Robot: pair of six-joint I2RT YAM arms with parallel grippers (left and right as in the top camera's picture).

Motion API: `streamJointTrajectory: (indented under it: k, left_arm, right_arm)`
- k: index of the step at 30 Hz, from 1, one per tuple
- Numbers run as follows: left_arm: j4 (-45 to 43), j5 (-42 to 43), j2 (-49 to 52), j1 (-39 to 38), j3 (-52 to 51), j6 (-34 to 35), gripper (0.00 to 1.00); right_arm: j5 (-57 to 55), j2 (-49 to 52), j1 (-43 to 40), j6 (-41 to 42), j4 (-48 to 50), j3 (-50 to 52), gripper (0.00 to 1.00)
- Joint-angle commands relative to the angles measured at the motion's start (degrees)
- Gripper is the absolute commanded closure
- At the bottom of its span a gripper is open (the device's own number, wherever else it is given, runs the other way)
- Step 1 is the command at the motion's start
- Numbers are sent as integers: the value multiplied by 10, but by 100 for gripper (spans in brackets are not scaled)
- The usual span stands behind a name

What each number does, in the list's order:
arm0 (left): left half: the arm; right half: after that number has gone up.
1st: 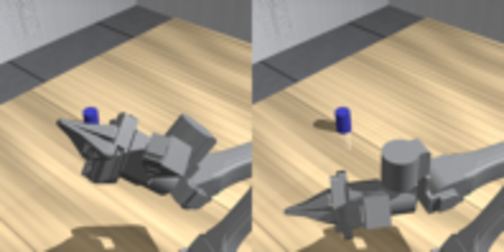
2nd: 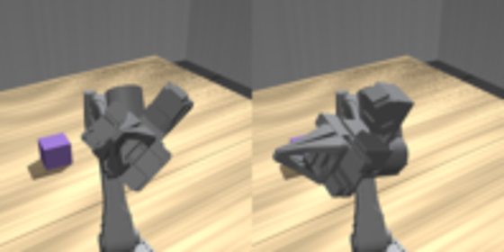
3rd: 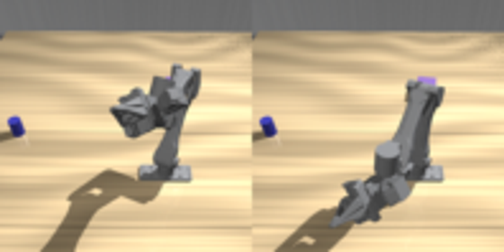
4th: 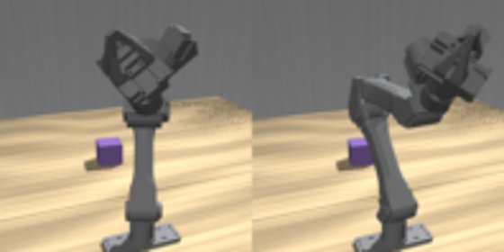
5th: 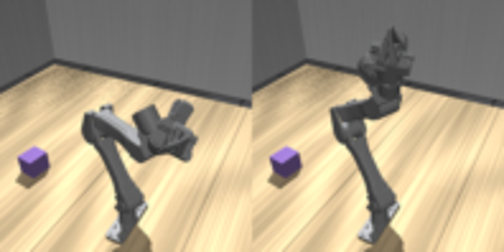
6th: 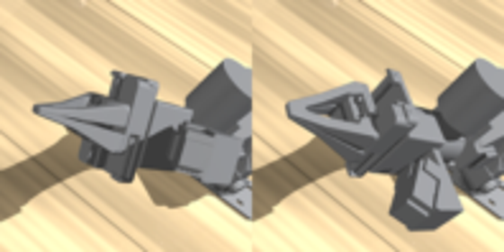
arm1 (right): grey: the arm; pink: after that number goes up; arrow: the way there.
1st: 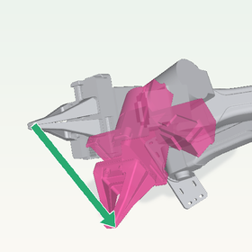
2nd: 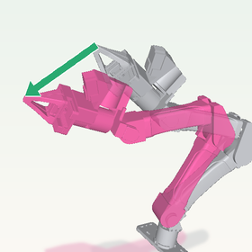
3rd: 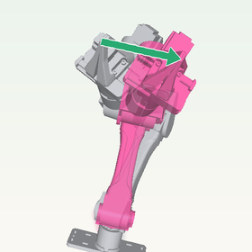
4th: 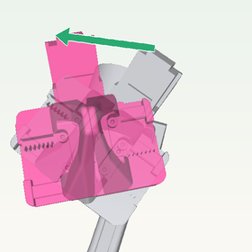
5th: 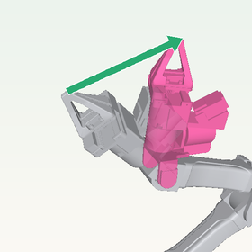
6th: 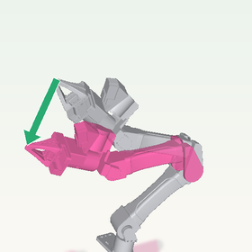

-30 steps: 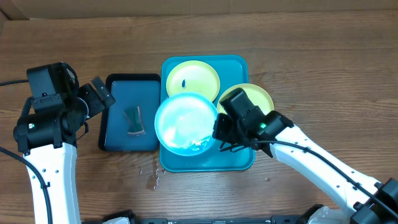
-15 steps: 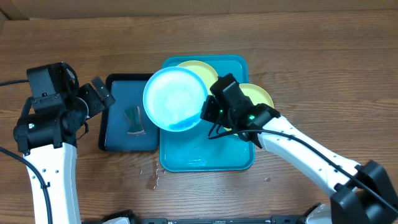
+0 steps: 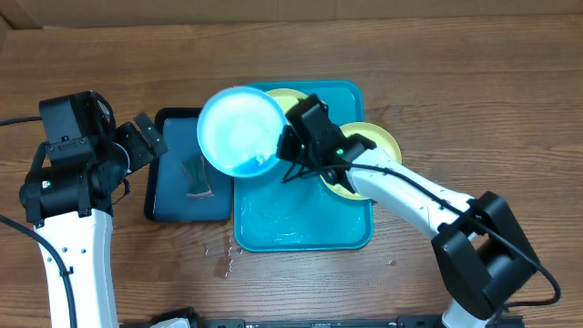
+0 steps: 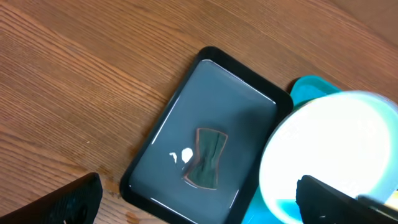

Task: Clean dirty plates on tray and stack at the side
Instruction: 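Grip the light blue plate rim with the right gripper and lift it, then tilt the light blue plate over the black tray to drain water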

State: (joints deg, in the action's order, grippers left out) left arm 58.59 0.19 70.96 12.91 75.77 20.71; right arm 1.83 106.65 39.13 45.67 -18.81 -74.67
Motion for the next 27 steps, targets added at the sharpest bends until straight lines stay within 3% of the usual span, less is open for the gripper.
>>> streamJointTrajectory:
  k: [1, 18, 27]
  left_arm:
    - [-1, -6, 3, 2, 10, 5, 0]
    - [-1, -6, 3, 2, 10, 5, 0]
    - [-1, -6, 3, 2, 10, 5, 0]
  right_arm:
    - [-33, 2, 3, -37, 20, -38, 96]
    - [-169, 50, 93, -189, 186, -38, 96]
    - [-205, 80, 115, -344, 291, -38, 96]
